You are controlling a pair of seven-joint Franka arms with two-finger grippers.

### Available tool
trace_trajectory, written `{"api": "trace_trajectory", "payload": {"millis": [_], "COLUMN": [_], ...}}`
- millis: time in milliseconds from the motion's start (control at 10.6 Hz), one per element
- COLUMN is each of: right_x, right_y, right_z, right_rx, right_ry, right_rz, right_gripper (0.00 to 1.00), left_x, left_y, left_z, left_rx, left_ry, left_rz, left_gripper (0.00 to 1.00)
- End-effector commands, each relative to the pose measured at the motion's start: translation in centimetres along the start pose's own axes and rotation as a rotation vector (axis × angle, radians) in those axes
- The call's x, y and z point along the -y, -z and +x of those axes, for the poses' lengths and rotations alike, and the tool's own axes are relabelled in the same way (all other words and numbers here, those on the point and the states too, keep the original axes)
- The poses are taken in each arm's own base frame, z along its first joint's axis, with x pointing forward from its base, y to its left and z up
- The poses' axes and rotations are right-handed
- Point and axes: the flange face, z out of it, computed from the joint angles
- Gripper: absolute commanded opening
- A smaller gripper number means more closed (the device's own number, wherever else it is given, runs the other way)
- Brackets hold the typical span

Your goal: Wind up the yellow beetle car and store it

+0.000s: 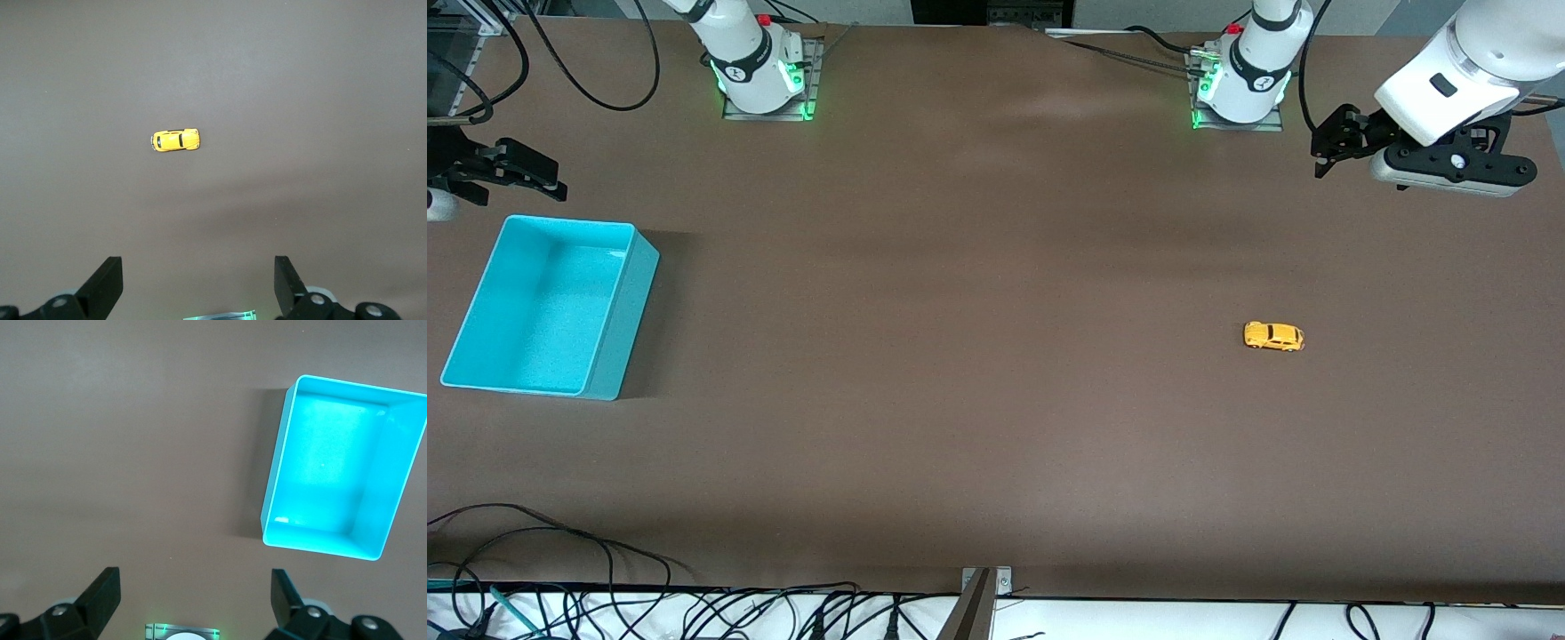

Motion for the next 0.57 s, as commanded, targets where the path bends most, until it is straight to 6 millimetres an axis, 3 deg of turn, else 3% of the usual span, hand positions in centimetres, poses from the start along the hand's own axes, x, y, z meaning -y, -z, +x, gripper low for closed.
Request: {"api": "trace_trajectory", "payload": {"millis": [0, 471], "right_x": [0.03, 0.57], "right_y": [0.83, 0.79], "right_z": [-0.55, 0.01], "right_rx": [0.006, 0.011], "right_ry": [-0.025, -0.002], "right_rz": [0.017, 0.003], "right_gripper": [1.00, 1.00], "left_x": [0.20, 0.12], "left_y": [0.53, 0.51], "left_z": [-0.13, -0.17], "left_rx": [0.008, 0.011], "left_ry": [0.007, 0.004], "left_rz": [0.015, 0.015], "left_gripper": [1.00, 1.00]}}
